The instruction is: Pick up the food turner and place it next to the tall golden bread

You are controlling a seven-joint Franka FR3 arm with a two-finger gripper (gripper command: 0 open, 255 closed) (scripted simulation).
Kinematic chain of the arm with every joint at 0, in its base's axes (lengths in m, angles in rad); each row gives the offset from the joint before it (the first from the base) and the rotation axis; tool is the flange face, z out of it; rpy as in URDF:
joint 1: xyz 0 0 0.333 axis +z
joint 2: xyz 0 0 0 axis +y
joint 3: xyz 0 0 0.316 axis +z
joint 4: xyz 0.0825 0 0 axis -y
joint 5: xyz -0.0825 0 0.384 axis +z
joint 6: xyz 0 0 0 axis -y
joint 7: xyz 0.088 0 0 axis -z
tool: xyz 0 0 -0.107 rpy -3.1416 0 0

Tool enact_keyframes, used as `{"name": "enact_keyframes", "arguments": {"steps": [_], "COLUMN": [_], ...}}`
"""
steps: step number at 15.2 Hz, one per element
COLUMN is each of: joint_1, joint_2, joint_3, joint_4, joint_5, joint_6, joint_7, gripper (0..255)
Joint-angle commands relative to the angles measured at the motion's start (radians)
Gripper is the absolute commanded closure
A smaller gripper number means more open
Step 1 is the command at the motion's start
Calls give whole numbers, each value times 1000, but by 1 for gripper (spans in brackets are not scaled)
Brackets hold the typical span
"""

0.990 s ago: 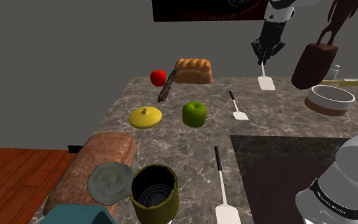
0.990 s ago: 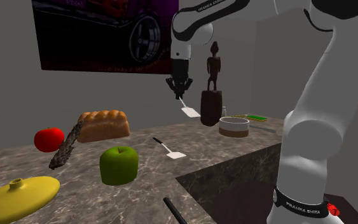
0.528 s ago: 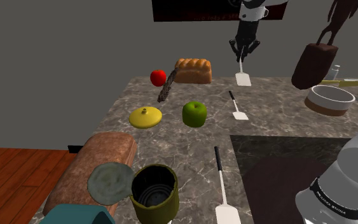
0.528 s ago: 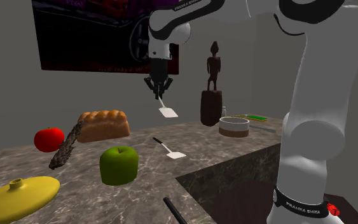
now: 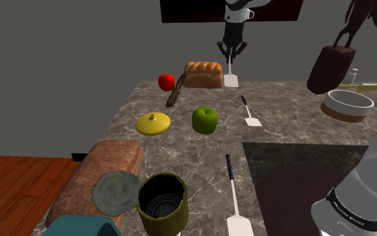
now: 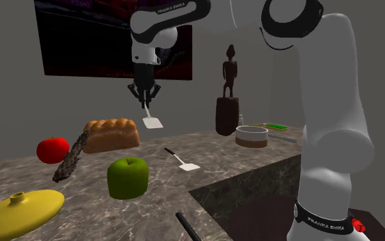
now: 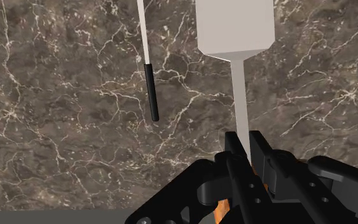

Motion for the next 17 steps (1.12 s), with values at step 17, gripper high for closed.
{"name": "enact_keyframes", "arguments": {"steps": [17], "joint_1": [27], "joint_2": [144], "joint_3": [14], "joint_4": [23], "joint_5": [-13], "joint_6": [119], "joint_7": [49], "gripper": [255]}}
